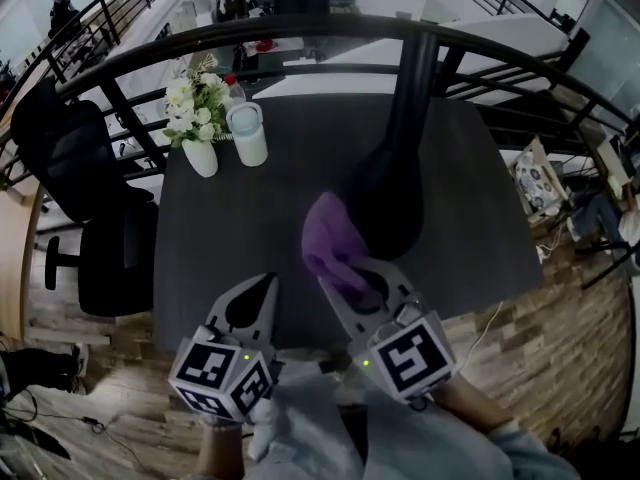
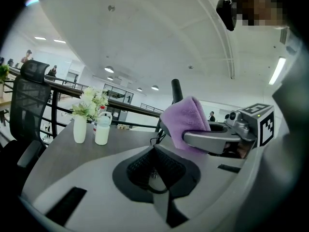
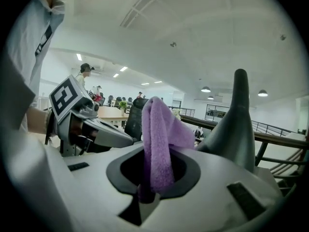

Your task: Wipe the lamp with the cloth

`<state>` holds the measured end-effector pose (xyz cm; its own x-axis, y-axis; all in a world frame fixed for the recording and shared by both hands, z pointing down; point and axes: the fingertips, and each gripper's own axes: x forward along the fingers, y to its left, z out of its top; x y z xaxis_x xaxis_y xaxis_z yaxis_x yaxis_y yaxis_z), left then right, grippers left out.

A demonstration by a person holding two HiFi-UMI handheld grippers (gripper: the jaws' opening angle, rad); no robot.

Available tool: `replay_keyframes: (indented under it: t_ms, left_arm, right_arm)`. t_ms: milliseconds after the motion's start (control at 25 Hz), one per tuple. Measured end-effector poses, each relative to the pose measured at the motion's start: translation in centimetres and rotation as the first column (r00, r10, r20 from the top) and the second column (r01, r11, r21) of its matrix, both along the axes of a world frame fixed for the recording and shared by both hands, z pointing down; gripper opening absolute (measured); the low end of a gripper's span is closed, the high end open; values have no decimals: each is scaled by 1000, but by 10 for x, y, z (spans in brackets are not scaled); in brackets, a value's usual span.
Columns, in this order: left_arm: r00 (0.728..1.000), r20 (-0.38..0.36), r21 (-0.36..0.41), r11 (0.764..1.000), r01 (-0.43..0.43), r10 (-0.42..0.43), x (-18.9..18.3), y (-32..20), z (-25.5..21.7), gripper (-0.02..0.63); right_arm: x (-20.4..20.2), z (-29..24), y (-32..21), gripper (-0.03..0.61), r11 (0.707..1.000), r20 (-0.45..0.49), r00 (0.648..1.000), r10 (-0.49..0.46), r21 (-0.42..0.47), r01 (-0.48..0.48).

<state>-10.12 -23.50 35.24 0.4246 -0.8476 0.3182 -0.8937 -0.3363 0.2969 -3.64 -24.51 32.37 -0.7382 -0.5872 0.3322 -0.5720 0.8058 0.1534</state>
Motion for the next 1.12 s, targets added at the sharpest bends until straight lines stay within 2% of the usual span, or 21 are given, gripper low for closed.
replay_keyframes:
  t_ms: [160, 320, 600, 760, 880, 1120]
  left_arm:
    - [1000, -2, 2, 1000, 12, -12, -5, 3, 1, 12]
    - [1000, -5, 6, 1000, 20, -20, -8, 7, 0, 12]
    - [1000, 1, 21, 999, 26, -26, -11, 10, -3, 12]
    - [1000, 0, 21, 1000, 22, -22, -9, 12, -3, 11]
    - [1000, 0, 23, 1000, 17, -17, -8, 14, -3, 12]
    - [1000, 1, 26, 1000, 2, -2, -2, 13, -6, 12]
  right_arm:
    - [-7, -6, 3, 51, 1000, 2, 1000, -6, 4, 6]
    - [-8, -12, -8, 51, 999, -37, 999, 21, 42, -19]
    - [3, -28, -41, 51, 983, -165, 981, 107, 165, -79]
    - [14, -39, -56, 51, 953, -254, 953, 166, 289, -89]
    - [26, -49, -64, 51, 928, -248, 940, 233, 346, -138]
    - [52, -62, -76, 51, 903, -205, 929, 309, 368, -219]
